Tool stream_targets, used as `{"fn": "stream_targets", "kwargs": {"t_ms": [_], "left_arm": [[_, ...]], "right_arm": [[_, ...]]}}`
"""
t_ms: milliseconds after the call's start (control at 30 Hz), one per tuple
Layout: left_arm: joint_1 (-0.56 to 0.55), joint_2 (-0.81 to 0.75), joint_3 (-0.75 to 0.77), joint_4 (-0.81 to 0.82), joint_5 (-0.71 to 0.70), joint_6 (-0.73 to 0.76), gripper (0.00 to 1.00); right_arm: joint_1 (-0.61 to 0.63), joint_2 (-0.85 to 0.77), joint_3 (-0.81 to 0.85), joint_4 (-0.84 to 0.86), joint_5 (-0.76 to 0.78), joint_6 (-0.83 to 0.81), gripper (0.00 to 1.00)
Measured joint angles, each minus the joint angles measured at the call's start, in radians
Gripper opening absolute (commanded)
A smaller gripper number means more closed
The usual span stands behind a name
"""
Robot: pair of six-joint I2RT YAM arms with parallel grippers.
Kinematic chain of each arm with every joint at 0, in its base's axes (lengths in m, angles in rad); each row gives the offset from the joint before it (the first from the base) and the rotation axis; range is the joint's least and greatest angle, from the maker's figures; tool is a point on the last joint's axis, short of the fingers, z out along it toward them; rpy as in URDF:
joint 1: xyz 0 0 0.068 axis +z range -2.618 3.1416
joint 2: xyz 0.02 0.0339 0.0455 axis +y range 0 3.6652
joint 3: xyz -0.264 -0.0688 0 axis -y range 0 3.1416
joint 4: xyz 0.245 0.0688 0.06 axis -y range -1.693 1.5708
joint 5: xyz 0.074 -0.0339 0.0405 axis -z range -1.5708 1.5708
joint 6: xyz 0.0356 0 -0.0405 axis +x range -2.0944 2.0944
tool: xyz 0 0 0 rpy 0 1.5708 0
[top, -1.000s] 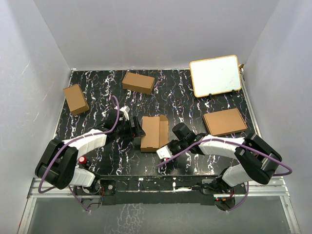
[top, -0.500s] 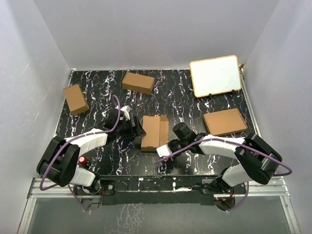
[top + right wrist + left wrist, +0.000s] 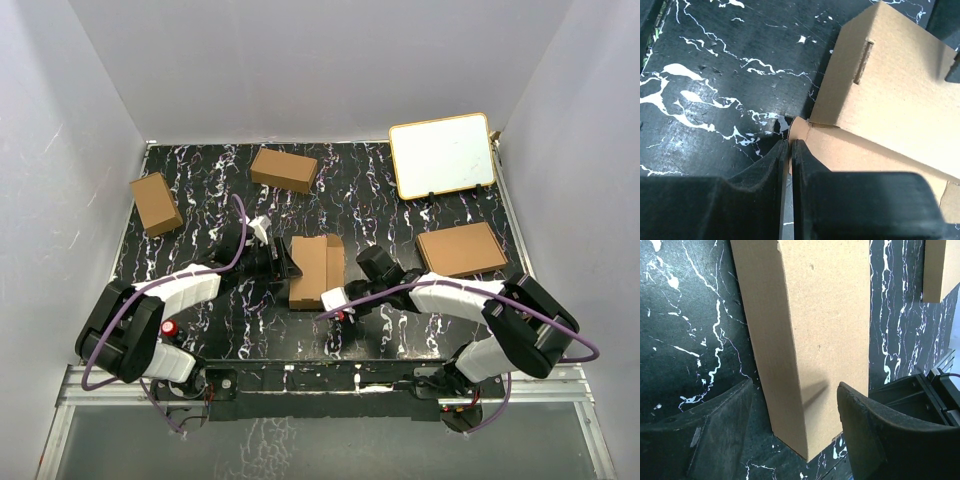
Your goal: Fold the paper box
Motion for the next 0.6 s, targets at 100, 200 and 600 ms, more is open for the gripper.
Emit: {"fn": "stream_targets", "kwargs": {"t_ms": [100, 200, 600], "left_arm": [[0.0, 0.003, -0.003, 0.0, 0.009, 0.0, 0.61], [0.0, 0.021, -0.003, -0.003, 0.01, 0.004, 0.6], [0.0, 0.033, 0.0, -0.001, 0.025, 0.019, 0.59]], "right_arm": [[-0.009, 0.0, 0.006, 0.0, 0.001, 0.025, 0.12], [-0.021, 0.0, 0.012, -0.003, 0.0, 0.056, 0.12], [-0.053, 0.039, 0.068, -0.044, -0.007, 0.166, 0.1]]}}
